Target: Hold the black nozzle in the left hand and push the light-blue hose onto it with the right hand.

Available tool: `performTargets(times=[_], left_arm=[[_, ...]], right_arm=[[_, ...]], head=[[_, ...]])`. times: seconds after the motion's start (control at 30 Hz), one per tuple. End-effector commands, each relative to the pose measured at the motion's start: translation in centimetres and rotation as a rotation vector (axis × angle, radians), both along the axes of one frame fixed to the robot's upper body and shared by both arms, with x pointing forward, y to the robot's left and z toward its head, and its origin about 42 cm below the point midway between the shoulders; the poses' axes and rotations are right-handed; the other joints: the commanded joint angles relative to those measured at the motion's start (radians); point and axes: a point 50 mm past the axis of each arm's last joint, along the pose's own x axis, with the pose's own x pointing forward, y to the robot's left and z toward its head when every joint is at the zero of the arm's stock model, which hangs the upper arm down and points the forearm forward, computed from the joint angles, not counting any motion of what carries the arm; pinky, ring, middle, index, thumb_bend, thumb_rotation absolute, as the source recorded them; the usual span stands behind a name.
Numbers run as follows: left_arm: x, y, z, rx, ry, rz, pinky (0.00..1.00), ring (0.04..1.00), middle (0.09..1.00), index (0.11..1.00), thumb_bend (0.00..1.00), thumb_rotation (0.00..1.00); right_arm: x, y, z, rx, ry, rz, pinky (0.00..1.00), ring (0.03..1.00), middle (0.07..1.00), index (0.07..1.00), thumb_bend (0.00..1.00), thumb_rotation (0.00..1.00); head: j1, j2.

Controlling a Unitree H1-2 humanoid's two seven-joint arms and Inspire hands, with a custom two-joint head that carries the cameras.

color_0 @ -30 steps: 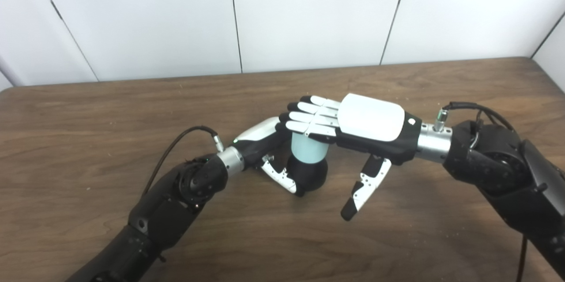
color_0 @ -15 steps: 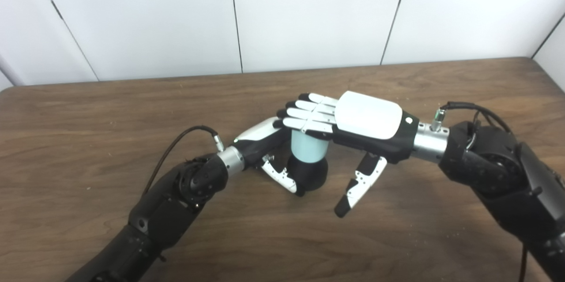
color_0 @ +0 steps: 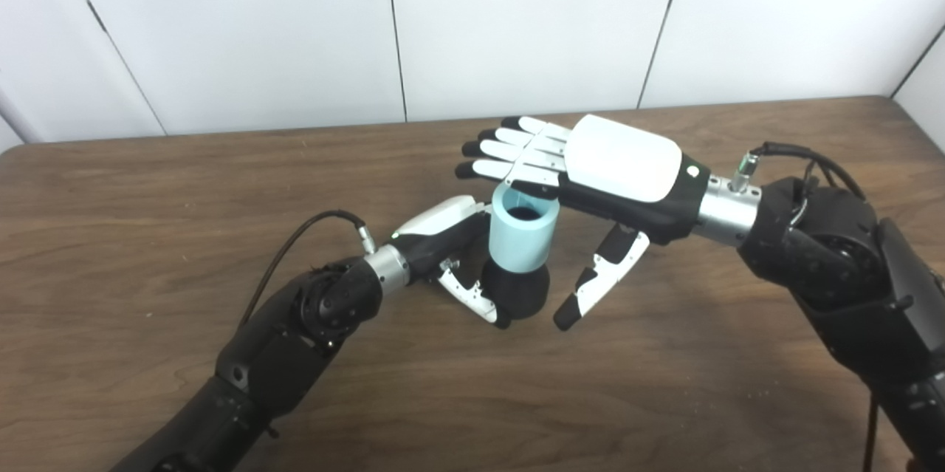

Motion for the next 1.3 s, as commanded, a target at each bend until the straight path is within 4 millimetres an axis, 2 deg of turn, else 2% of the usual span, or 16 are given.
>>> performTargets(times=[0.0, 0.1, 0.27, 0.37, 0.5, 0.53, 0.57, 0.63, 0.9, 1.03, 1.27], left_arm=[[-2.2, 2.1, -5.8, 0.188, 0.207, 0.003, 1.0, 1.0, 0.942, 0.48, 0.52, 0.06], [-2.2, 2.1, -5.8, 0.189, 0.208, 0.004, 1.0, 1.0, 0.942, 0.481, 0.52, 0.06], [-2.0, 2.2, -5.8, 0.188, 0.211, 0.007, 1.0, 1.0, 0.942, 0.481, 0.52, 0.06], [-2.0, 2.3, -5.8, 0.188, 0.209, 0.008, 1.0, 1.0, 0.942, 0.481, 0.52, 0.06], [-2.0, 2.4, -5.8, 0.197, 0.208, 0.013, 1.0, 1.0, 0.958, 0.489, 0.52, 0.06], [-2.1, 2.3, -5.7, 0.2, 0.208, 0.014, 1.0, 1.0, 0.972, 0.58, 0.72, 0.09], [-2.1, 2.4, -5.7, 0.203, 0.208, 0.014, 1.0, 1.0, 0.98, 0.636, 0.85, 0.11], [-2.0, 2.4, -5.7, 0.21, 0.208, 0.014, 1.0, 1.0, 0.995, 0.742, 0.93, 0.14], [-1.7, 2.5, -5.5, 0.234, 0.205, 0.045, 1.0, 1.0, 1.0, 0.956, 1.0, 0.21], [-1.8, 2.9, -5.3, 0.248, 0.189, 0.064, 1.0, 1.0, 1.0, 0.995, 1.0, 0.24], [-1.7, 3.7, -5.0, 0.266, 0.155, 0.105, 1.0, 1.0, 1.0, 1.0, 1.0, 0.27]], right_arm=[[-0.1, 0.2, 2.5, 0.169, -0.033, -0.03, 0.96, 0.988, 0.988, 0.952, 0.67, 0.69], [-0.1, 0.0, 2.6, 0.294, 0.013, -0.069, 0.86, 0.948, 0.959, 0.928, 0.66, 0.6], [0.4, -0.9, 2.5, 0.408, 0.115, -0.134, 0.78, 0.913, 0.939, 0.938, 0.65, 0.57], [1.0, -1.7, 2.2, 0.488, 0.186, -0.187, 0.74, 0.888, 0.933, 0.943, 0.66, 0.58], [1.5, -2.6, 2.0, 0.593, 0.246, -0.262, 0.69, 0.846, 0.913, 0.92, 0.68, 0.65], [1.5, -2.6, 2.0, 0.604, 0.249, -0.272, 0.69, 0.842, 0.909, 0.916, 0.68, 0.66], [1.6, -2.8, 2.0, 0.613, 0.252, -0.281, 0.68, 0.84, 0.906, 0.914, 0.68, 0.66], [1.7, -3.1, 2.0, 0.626, 0.258, -0.296, 0.68, 0.842, 0.908, 0.914, 0.67, 0.66], [2.0, -4.8, 0.5, 0.692, 0.339, -0.389, 0.71, 0.847, 0.905, 0.916, 0.66, 0.67], [1.9, -5.3, -0.1, 0.702, 0.36, -0.413, 0.72, 0.848, 0.903, 0.918, 0.65, 0.68], [2.0, -5.6, -0.9, 0.708, 0.371, -0.429, 0.71, 0.845, 0.902, 0.917, 0.61, 0.67]], head=[[-0.001, 0.0], [0.001, 0.0], [0.002, -0.002], [0.003, -0.003], [0.002, -0.002], [0.002, -0.002], [0.002, -0.002], [0.002, -0.002], [0.007, 0.0], [0.01, 0.002], [0.009, 0.002]])
